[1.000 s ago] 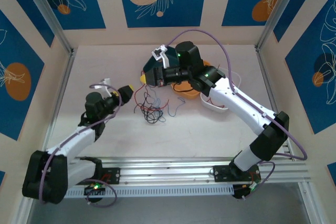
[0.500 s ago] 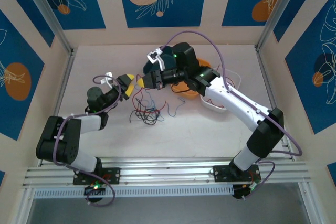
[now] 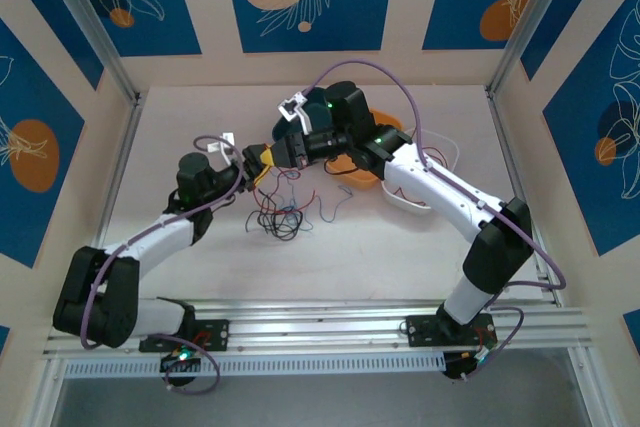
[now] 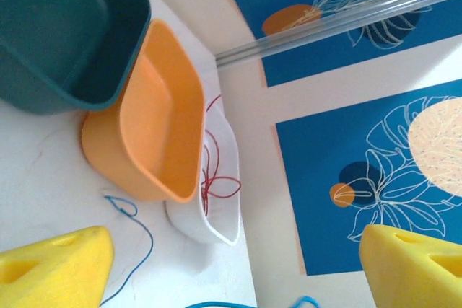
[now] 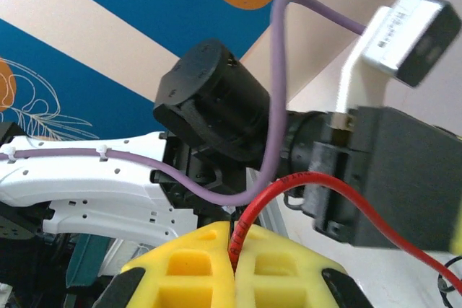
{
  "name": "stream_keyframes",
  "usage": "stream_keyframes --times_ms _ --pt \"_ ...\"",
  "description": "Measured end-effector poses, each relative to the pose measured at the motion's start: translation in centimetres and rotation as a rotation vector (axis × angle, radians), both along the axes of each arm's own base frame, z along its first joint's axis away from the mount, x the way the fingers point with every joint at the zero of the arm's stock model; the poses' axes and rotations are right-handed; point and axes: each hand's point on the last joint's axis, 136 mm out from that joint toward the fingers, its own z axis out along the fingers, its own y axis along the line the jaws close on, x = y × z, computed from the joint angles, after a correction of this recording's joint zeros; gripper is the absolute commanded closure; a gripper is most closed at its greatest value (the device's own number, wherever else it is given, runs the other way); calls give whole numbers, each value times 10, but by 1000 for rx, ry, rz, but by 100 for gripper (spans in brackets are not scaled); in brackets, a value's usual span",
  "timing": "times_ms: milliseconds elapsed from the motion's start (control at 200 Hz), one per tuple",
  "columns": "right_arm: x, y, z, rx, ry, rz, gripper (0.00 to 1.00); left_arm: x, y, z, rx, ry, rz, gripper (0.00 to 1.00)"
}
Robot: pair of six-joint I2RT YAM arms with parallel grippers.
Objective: Untangle the cables
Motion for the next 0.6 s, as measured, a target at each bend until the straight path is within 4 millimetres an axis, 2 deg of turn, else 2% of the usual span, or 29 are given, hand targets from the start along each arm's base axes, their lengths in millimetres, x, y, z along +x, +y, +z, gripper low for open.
stream_keyframes --times_ms 160,400,470,600 --pt "-5 3 1 6 -13 17 100 -1 -11 -15 28 32 -21 56" --pt "-3 0 -3 -9 -15 3 100 2 -9 -20 44 40 -3 92" --pt "-2 -3 0 -9 -24 -9 100 3 -8 -23 52 42 7 100" --pt "-4 -12 12 -2 -53 -36 100 7 -7 -36 72 70 23 100"
